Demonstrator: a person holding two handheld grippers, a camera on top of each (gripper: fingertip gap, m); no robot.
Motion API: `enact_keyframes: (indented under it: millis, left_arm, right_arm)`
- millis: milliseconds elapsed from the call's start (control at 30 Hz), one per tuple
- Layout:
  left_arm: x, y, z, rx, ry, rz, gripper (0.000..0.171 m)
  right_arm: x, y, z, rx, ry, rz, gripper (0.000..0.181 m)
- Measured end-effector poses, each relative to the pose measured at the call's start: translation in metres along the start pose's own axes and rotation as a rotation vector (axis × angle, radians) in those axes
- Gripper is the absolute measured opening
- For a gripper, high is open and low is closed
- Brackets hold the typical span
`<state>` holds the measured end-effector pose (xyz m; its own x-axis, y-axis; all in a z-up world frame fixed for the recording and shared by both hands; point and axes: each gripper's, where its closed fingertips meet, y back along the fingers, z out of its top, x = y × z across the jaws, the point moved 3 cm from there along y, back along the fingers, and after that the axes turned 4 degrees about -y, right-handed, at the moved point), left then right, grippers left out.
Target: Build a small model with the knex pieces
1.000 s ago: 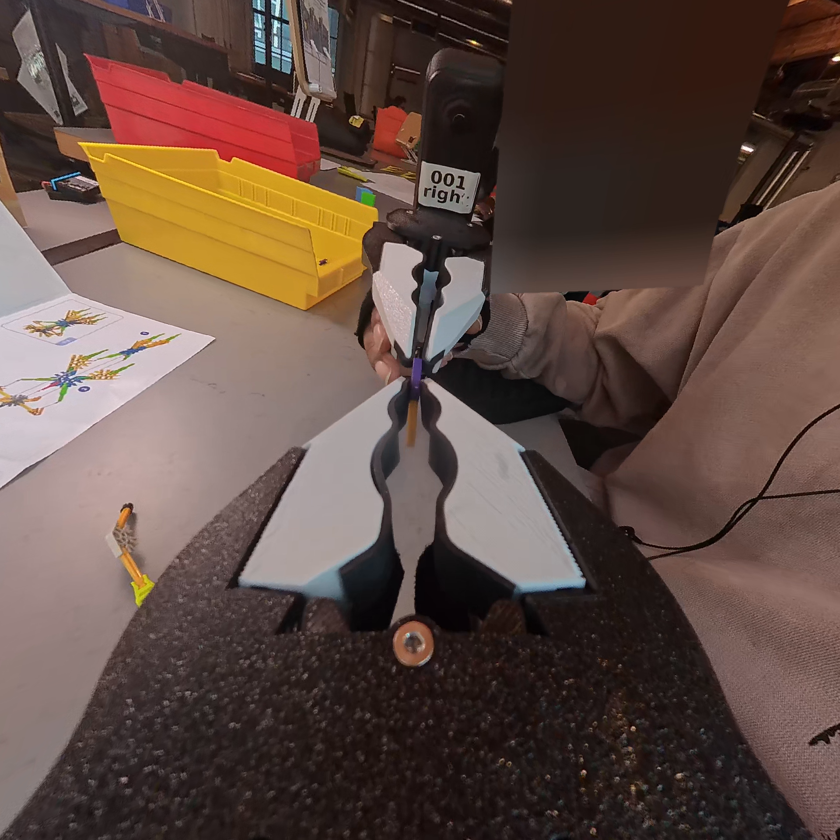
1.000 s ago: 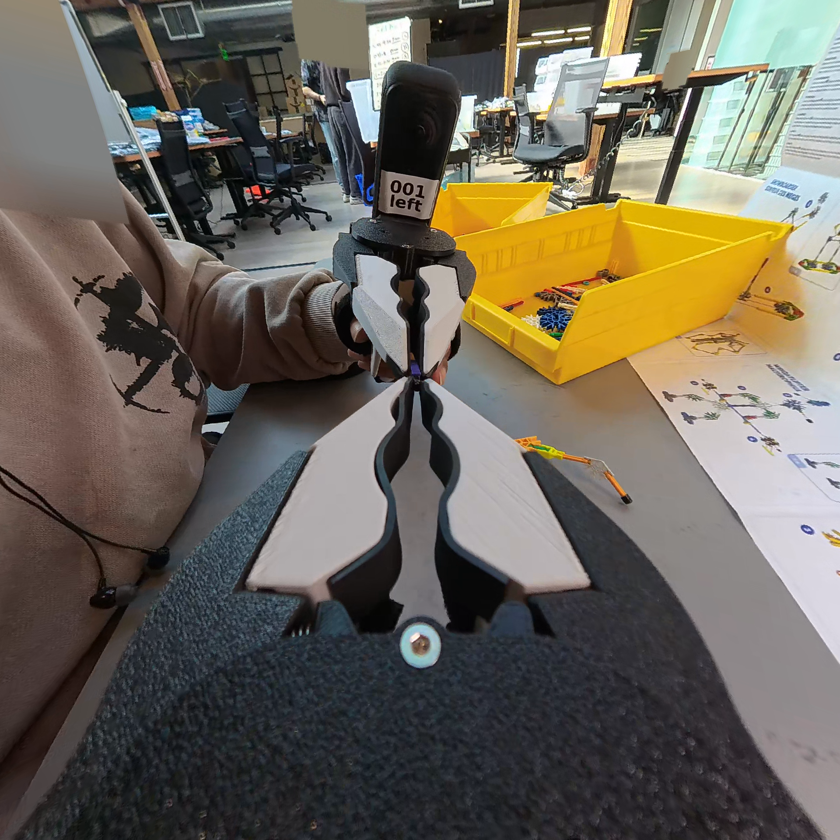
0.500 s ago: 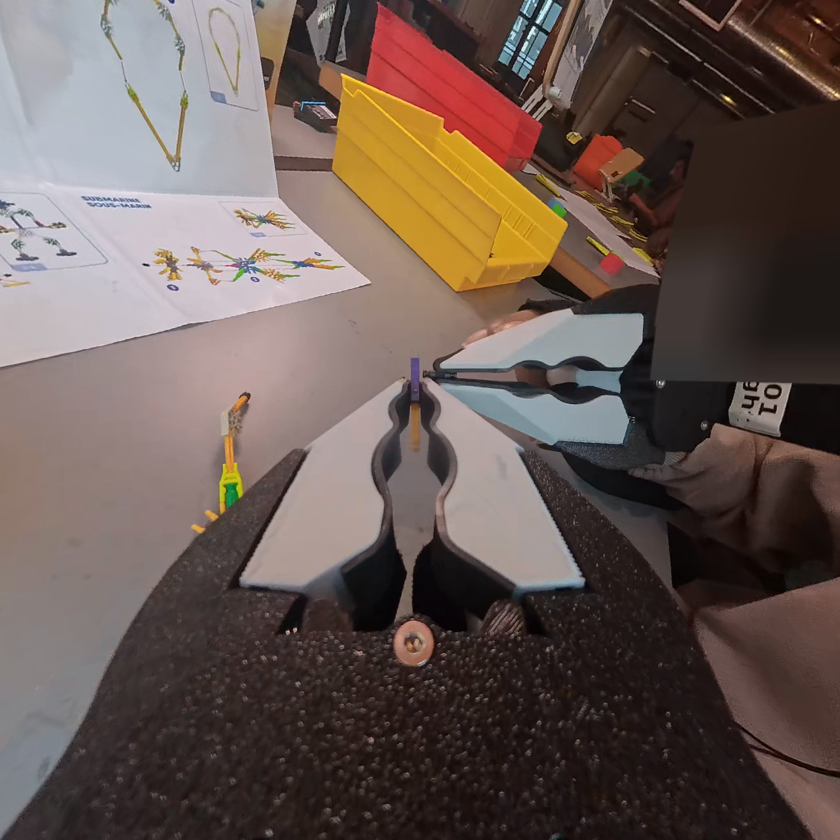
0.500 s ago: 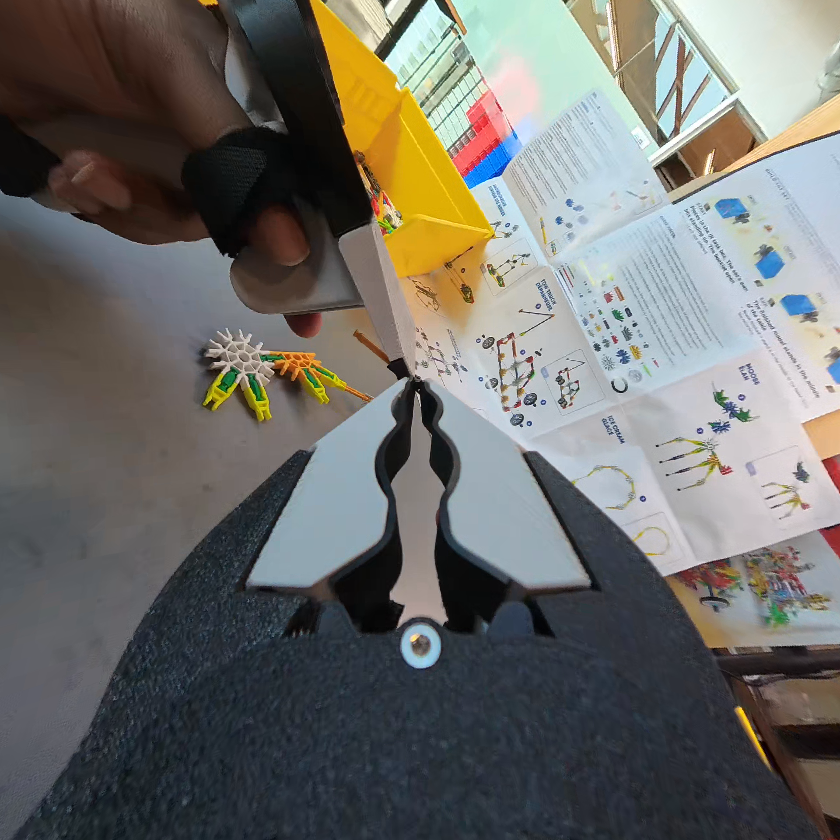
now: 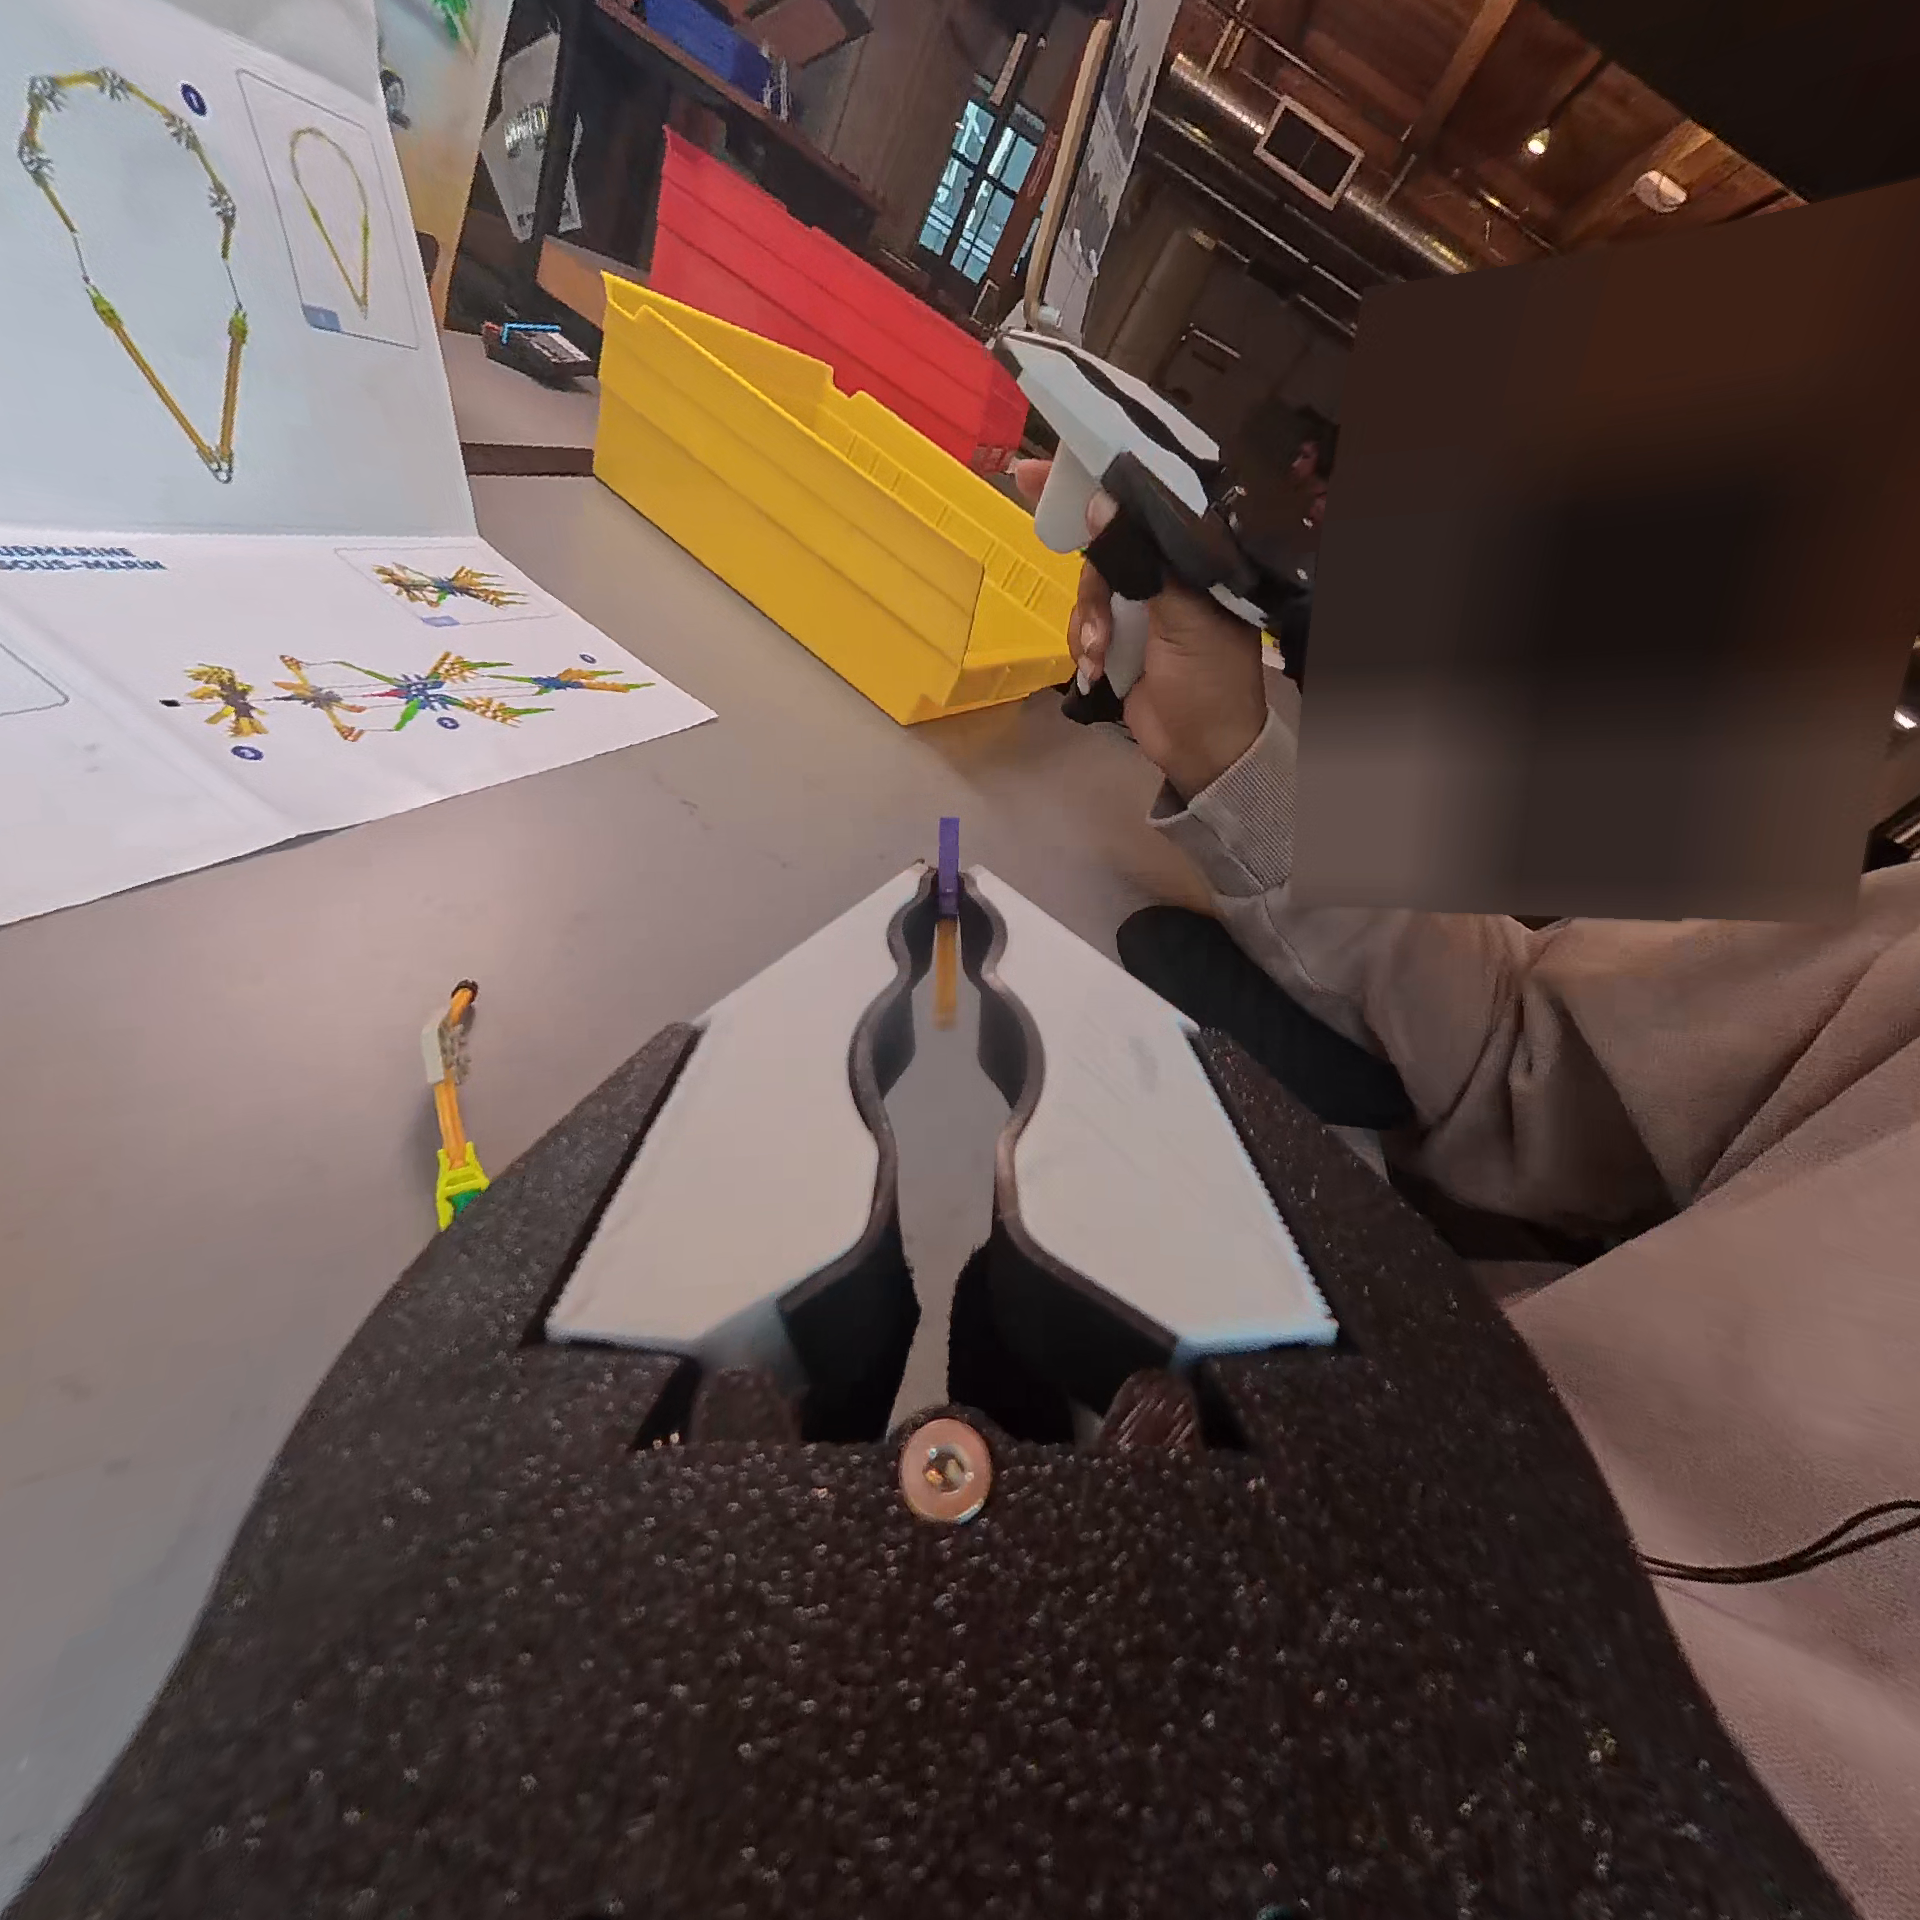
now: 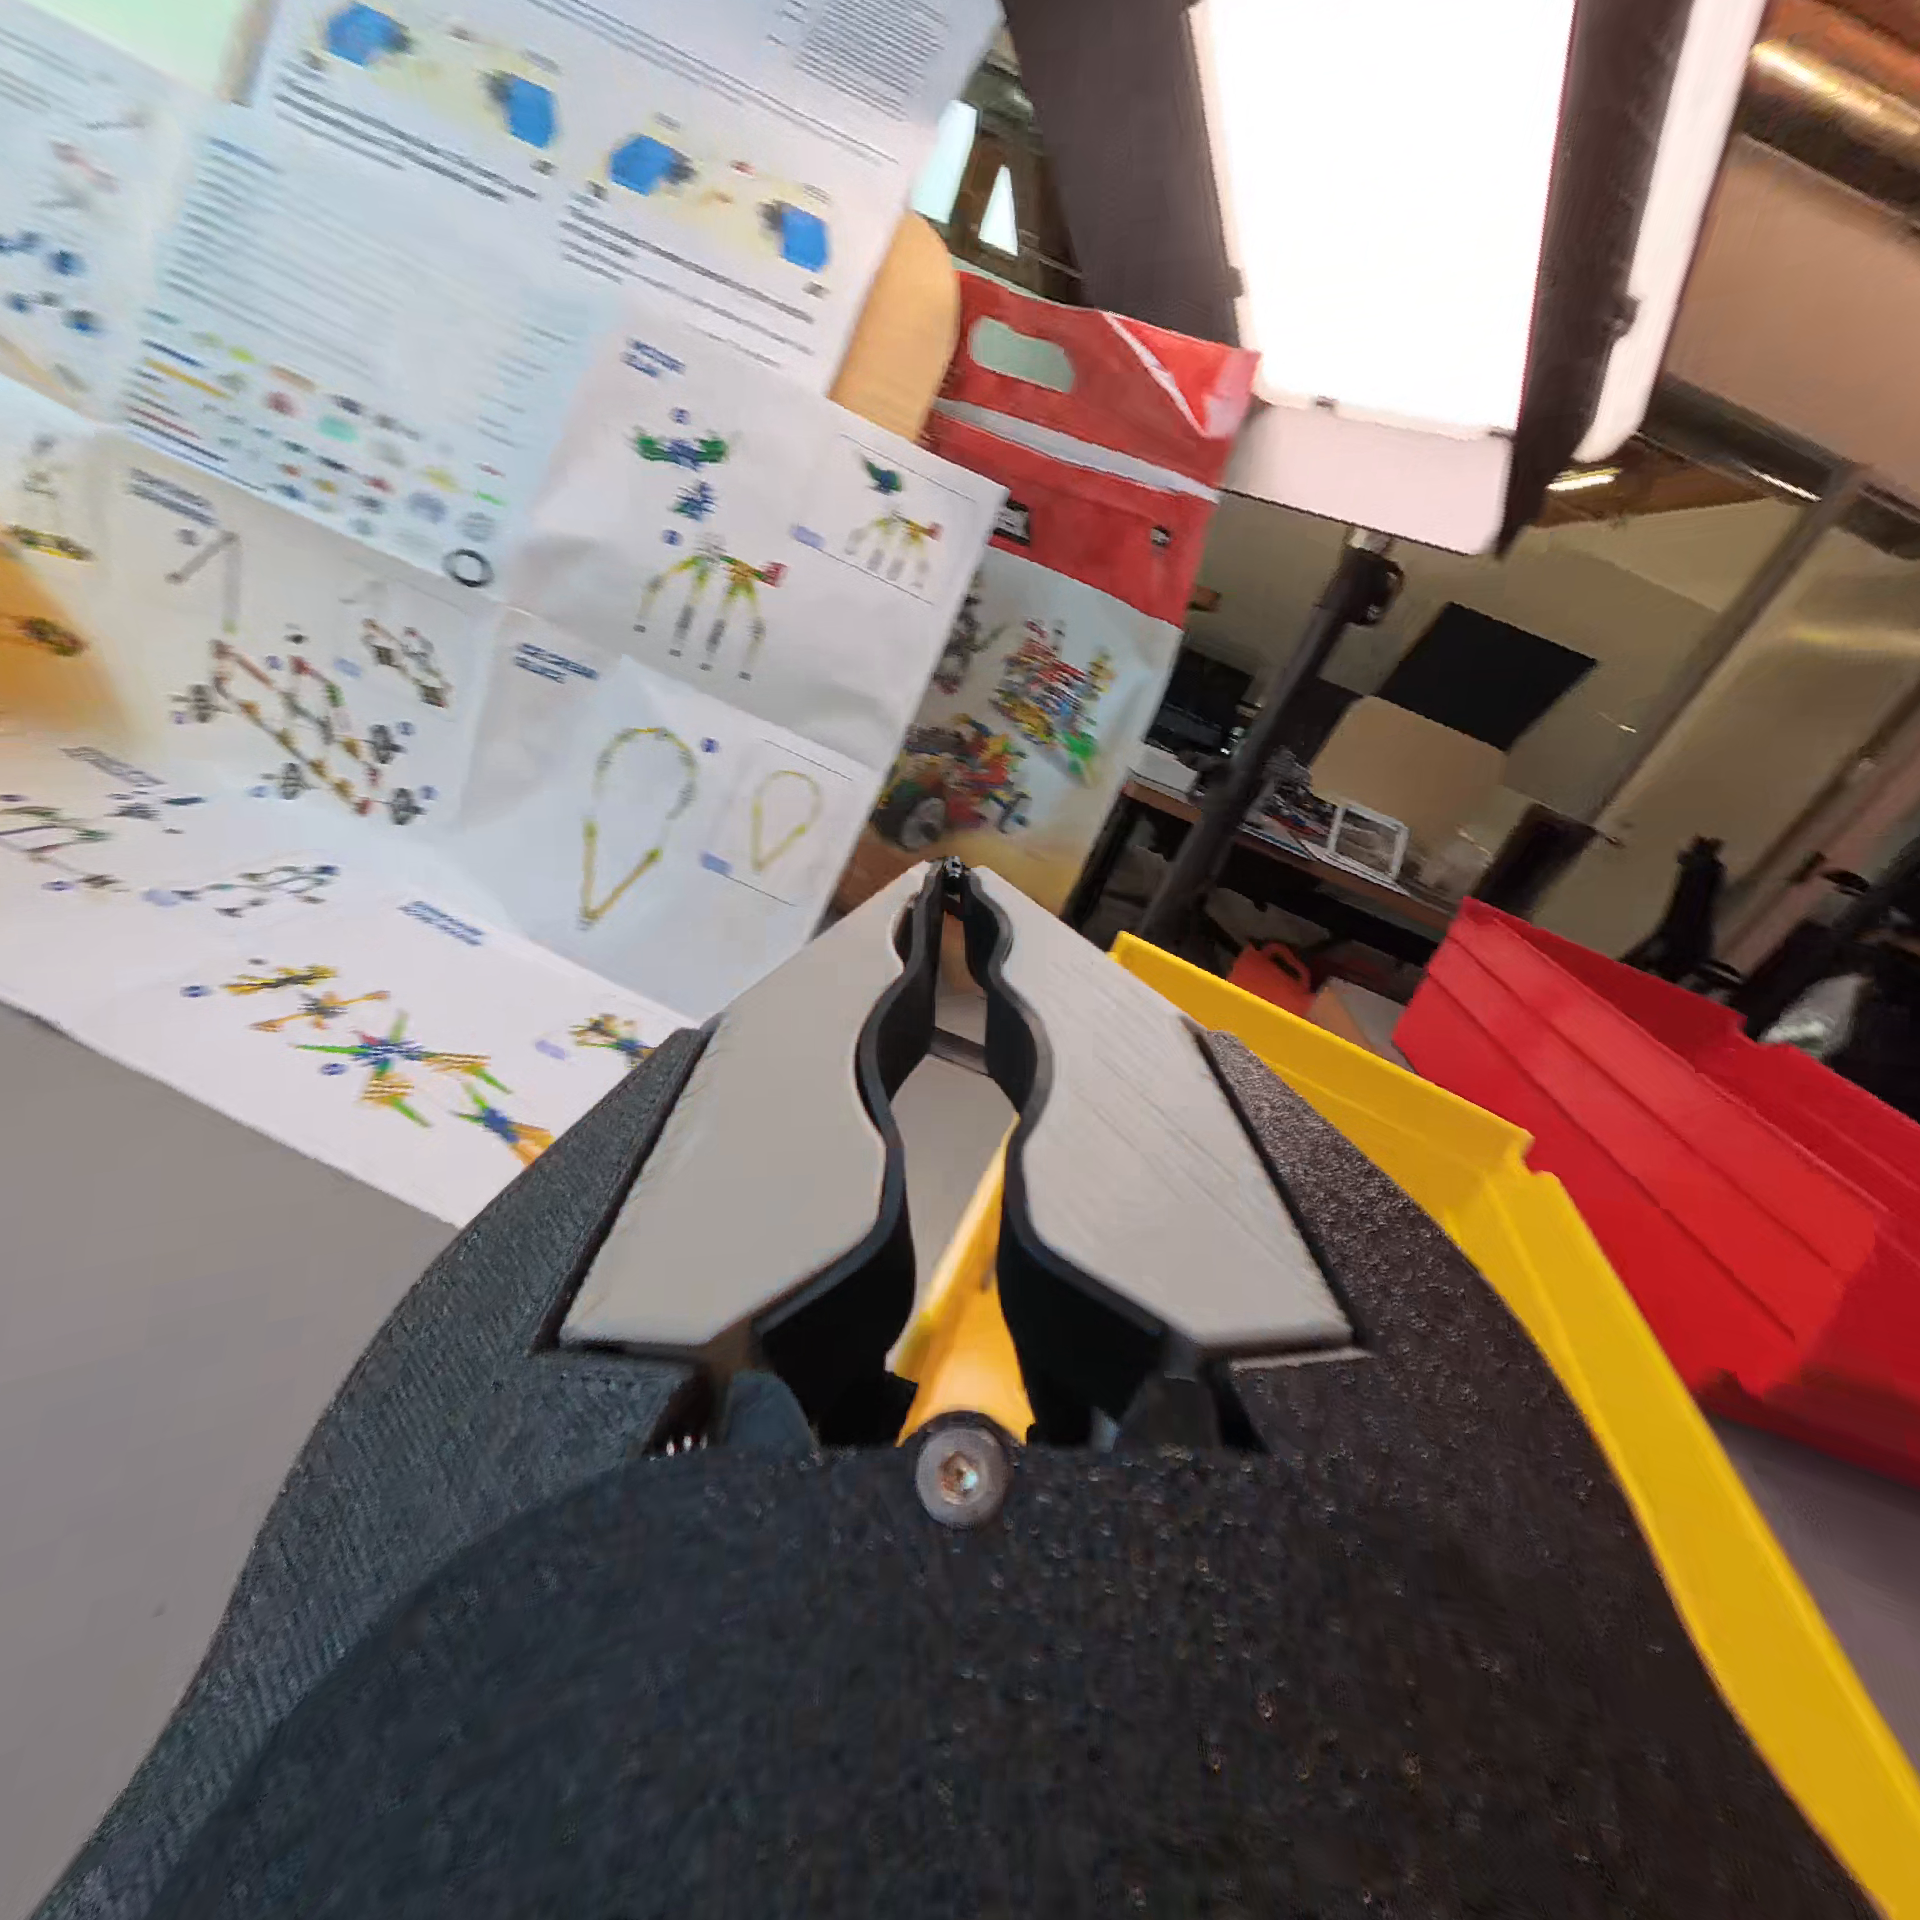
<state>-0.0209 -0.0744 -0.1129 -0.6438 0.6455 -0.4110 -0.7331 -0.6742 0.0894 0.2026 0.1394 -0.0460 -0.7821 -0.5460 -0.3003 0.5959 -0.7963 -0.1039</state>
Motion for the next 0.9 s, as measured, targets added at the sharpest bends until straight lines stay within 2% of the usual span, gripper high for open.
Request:
enact_keyframes:
  millis: [100,200,267,300,367,433,500,600,733,800,900]
  left_arm:
    - [-0.002,-0.003,-0.003,0.017,-0.017,-0.004,0.003]
    - [-0.003,-0.008,-0.009,0.043,-0.019,-0.011,0.003]
    - [-0.004,-0.01,-0.013,0.058,-0.022,-0.012,0.003]
    - [-0.004,-0.01,-0.014,0.064,-0.025,-0.012,0.003]
    - [-0.006,-0.011,-0.015,0.072,-0.032,-0.016,0.003]
    - [-0.008,-0.012,-0.017,0.081,-0.039,-0.024,0.003]
    - [-0.01,-0.013,-0.018,0.09,-0.052,-0.038,0.003]
    - [-0.017,-0.016,-0.02,0.093,-0.096,-0.075,0.003]
    - [-0.026,-0.019,-0.023,0.103,-0.191,-0.105,0.003]
    - [-0.03,-0.02,-0.024,0.107,-0.237,-0.114,0.003]
    - [-0.034,-0.021,-0.026,0.116,-0.274,-0.118,0.003]
  right_arm:
    - [-0.057,-0.002,-0.031,0.1,0.013,-0.151,0.001]
    - [-0.089,-0.008,-0.078,0.289,-0.047,-0.199,0.002]
    - [-0.094,-0.009,-0.108,0.428,-0.111,-0.176,0.02]
    - [-0.094,-0.008,-0.114,0.45,-0.132,-0.172,0.028]
    - [-0.097,-0.006,-0.102,0.386,-0.147,-0.19,0.034]
    - [-0.09,-0.004,-0.075,0.25,-0.179,-0.148,0.035]
    - [-0.066,0.0,-0.039,0.074,-0.236,-0.001,0.034]
    - [0.013,0.016,0.009,-0.093,-0.315,0.467,0.024]
    - [0.127,0.057,0.033,-0.065,-0.376,1.086,0.023]
    - [0.166,0.072,0.034,-0.03,-0.372,1.245,0.023]
    - [0.206,0.088,0.028,0.037,-0.347,1.391,0.023]
